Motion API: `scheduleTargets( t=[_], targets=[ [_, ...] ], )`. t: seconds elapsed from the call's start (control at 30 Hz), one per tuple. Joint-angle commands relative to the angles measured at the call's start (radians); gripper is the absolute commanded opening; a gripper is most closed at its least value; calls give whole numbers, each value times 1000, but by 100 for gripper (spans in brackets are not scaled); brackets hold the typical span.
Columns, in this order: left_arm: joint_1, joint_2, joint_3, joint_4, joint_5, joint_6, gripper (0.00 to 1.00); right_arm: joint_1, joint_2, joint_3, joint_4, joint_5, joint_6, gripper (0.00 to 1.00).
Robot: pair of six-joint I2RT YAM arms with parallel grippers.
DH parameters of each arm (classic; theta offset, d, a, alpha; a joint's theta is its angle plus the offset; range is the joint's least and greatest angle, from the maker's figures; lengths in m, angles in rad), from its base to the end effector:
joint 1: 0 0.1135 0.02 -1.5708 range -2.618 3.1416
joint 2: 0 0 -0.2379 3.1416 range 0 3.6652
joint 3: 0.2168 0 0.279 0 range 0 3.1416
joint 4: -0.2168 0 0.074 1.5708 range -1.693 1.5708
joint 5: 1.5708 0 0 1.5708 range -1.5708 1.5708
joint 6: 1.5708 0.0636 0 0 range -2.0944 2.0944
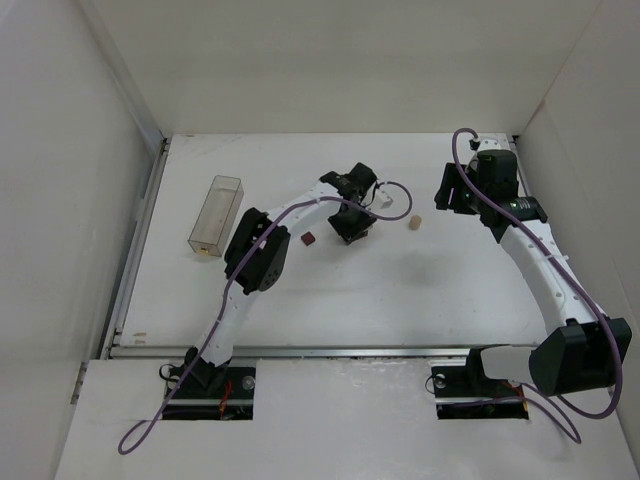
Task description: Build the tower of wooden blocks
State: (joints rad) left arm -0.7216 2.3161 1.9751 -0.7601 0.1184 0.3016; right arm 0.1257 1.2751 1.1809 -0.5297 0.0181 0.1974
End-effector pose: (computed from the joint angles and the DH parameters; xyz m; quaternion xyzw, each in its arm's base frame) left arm 0.3856 -0.3493 0.1315 0.4873 0.8398 -0.1047 0.2152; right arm 0.3367 0.0414 0.2948 0.0360 0.8892 0.0654 0.4513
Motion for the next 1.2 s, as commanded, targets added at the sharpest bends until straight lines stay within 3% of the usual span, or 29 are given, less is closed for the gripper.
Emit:
scheduleTargets(
  t=[0.0, 0.27, 0.5, 0.8, 1.17],
  targets=[
    [1, -15, -2, -4, -3, 40, 35, 3, -6, 2, 53, 6, -13, 68],
    [11, -15, -2, 24, -65, 60, 32, 3, -6, 2, 53, 6, -23, 68],
    [21, -15, -12, 79, -118, 71, 38, 3, 3, 2, 53, 6, -23, 68],
    [30, -24, -30, 148, -157, 189, 45, 3, 3, 2, 53, -3, -23, 68],
    [68, -106, -87, 65, 47, 162, 49, 3, 13, 2, 53, -46, -32, 68]
  ],
)
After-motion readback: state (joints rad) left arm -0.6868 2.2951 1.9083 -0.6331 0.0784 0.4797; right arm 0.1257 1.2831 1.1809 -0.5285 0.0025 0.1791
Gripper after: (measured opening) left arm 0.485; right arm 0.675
